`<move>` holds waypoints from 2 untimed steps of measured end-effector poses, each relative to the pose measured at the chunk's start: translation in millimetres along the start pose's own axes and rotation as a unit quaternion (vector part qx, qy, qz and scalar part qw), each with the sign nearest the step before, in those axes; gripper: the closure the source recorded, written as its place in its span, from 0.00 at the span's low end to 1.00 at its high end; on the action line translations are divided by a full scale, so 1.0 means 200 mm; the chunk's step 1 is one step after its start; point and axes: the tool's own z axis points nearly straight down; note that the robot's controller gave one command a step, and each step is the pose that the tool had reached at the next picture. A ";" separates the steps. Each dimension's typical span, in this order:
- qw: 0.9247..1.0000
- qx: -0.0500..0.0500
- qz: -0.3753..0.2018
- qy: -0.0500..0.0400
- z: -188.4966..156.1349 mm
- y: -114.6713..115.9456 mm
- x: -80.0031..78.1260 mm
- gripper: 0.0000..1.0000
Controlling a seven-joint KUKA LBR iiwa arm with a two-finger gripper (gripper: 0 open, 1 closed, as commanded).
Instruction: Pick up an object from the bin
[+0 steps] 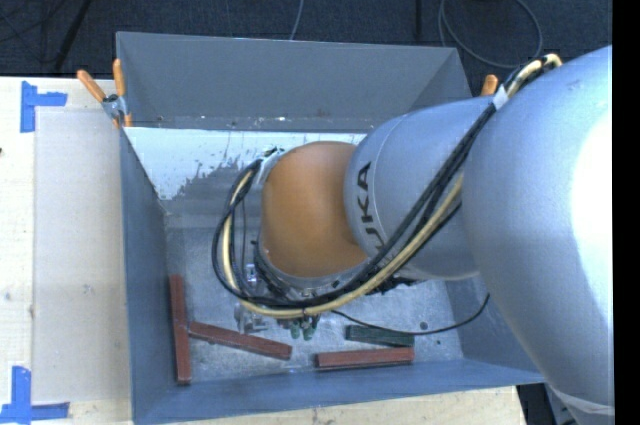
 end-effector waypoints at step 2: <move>1.000 0.000 0.011 -0.002 -0.29 -0.02 -0.01 0.00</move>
Offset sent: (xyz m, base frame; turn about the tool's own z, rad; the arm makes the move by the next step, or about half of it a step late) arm 0.0000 0.0000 0.0000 0.0000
